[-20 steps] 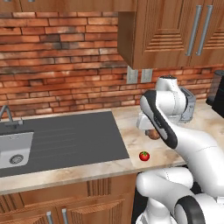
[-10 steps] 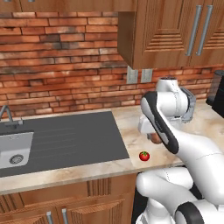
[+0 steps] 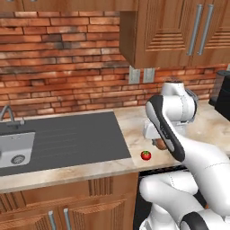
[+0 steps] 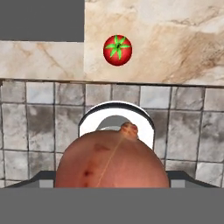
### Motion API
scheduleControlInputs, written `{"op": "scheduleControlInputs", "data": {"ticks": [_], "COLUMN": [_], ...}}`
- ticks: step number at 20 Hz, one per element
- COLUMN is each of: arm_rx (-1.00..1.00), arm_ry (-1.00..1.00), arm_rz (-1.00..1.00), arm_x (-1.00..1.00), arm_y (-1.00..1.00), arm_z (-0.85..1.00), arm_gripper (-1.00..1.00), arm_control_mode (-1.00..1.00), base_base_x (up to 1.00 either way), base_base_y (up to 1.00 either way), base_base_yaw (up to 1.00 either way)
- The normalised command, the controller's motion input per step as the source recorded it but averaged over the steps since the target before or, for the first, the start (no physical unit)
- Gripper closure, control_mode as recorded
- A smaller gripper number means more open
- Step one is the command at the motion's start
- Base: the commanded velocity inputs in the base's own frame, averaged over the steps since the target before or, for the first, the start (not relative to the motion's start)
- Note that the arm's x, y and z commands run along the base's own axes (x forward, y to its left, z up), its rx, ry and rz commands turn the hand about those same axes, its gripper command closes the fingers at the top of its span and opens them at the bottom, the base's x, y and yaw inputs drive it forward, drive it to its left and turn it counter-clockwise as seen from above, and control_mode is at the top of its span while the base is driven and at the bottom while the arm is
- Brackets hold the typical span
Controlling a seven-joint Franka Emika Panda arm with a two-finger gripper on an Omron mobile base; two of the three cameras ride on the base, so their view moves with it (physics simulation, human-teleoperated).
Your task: Place the pan on the rear left burner on the stove. Then place the tomato and the onion in the pan and turn on the rear left burner.
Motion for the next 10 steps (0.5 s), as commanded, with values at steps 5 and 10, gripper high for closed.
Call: {"op": "scheduleControlInputs", "data": {"ticks": [5, 10], "arm_rx": [0.0, 0.0], "arm_ry": [0.0, 0.0], "arm_rz": [0.0, 0.0], "arm_x": [0.0, 0.0], "arm_y": [0.0, 0.0], "arm_z": [0.0, 0.0], "arm_gripper": [1.0, 1.0], "arm_control_mode": [1.0, 1.0], "base_base_x": [-0.32, -0.13], "base_base_y": [0.75, 1.0], "base_base_yaw": [0.0, 0.0]}}
